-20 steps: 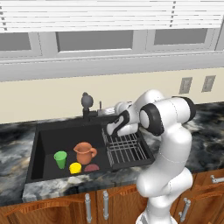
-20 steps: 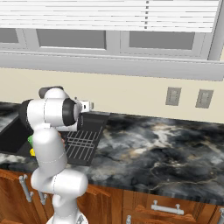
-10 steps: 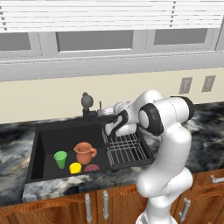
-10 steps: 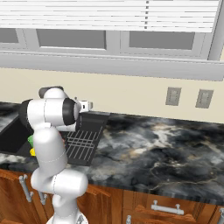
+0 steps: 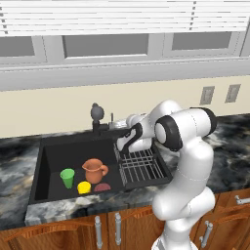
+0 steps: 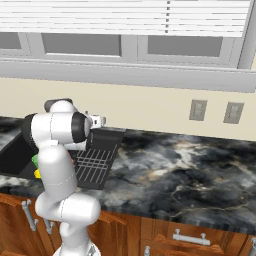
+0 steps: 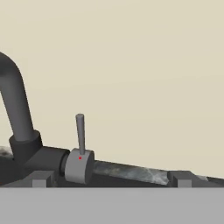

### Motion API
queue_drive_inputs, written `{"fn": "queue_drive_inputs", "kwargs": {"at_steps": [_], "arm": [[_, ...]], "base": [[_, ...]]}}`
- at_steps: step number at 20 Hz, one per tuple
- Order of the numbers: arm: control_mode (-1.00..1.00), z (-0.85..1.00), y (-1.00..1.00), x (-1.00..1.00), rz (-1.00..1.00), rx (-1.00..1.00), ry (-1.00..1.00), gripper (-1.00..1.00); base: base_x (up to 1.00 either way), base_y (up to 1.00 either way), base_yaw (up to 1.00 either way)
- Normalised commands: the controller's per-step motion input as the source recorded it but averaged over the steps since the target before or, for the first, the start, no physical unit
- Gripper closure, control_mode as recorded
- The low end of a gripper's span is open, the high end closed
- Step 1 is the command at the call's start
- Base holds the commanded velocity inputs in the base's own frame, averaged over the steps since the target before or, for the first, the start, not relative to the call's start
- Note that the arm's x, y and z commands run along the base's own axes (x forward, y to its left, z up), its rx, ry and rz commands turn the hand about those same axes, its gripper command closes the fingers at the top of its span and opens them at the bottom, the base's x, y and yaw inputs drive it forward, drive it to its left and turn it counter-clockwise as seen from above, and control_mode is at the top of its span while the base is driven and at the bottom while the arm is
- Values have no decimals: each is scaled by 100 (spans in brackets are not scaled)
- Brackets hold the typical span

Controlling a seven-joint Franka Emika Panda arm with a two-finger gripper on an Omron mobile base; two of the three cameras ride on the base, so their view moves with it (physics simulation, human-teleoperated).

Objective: Pick the cup and cup and place them in the sink. Then turn on the water.

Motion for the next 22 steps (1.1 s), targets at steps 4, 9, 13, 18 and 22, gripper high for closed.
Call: {"fn": "queue_drive_inputs", "kwargs": {"at_steps": [4, 9, 13, 18, 22], "arm": [[-100, 0, 0, 0, 0, 0, 0, -100], [-100, 0, 0, 1, 1, 0, 0, -100], [-100, 0, 0, 12, 0, 0, -1, -100], [-100, 0, 0, 9, 0, 0, 0, -100], [-100, 0, 0, 10, 0, 0, 0, -100]], "base": [[0, 0, 0], [0, 0, 0], [0, 0, 0], [0, 0, 0], [0, 0, 0]]}}
